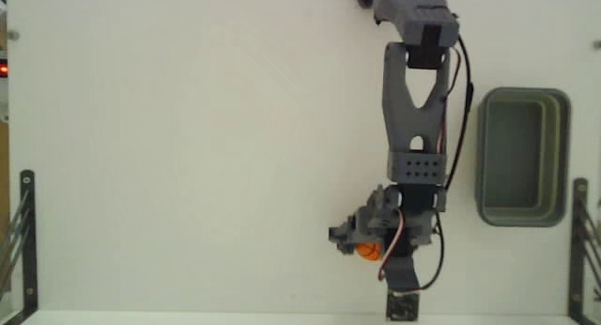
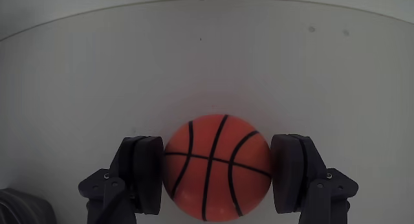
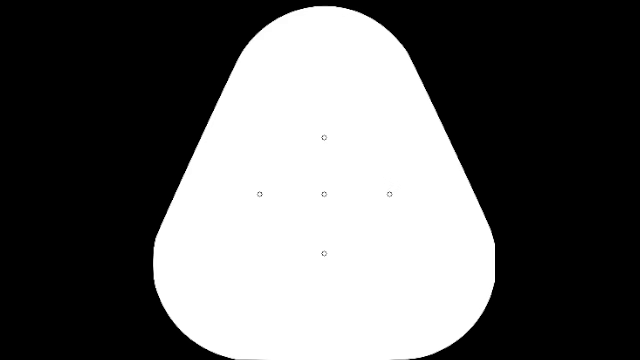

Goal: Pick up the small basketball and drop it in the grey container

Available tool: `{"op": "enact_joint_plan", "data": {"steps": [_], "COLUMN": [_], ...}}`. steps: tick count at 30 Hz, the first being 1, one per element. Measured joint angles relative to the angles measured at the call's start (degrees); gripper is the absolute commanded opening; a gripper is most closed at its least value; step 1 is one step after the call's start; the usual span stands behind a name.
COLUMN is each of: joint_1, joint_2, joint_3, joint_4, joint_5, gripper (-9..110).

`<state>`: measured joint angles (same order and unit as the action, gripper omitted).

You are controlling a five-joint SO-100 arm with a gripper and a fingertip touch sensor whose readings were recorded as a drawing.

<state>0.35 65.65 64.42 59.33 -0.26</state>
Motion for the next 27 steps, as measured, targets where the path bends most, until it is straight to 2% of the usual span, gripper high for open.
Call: {"op": "enact_joint_plan", "data": {"steps": [27], "joint_1": [0.00], "joint_2": [0.00], "joint_3": [0.00], "joint_4": [-1.05], "joint_5": [0.00], "gripper": [110]}}
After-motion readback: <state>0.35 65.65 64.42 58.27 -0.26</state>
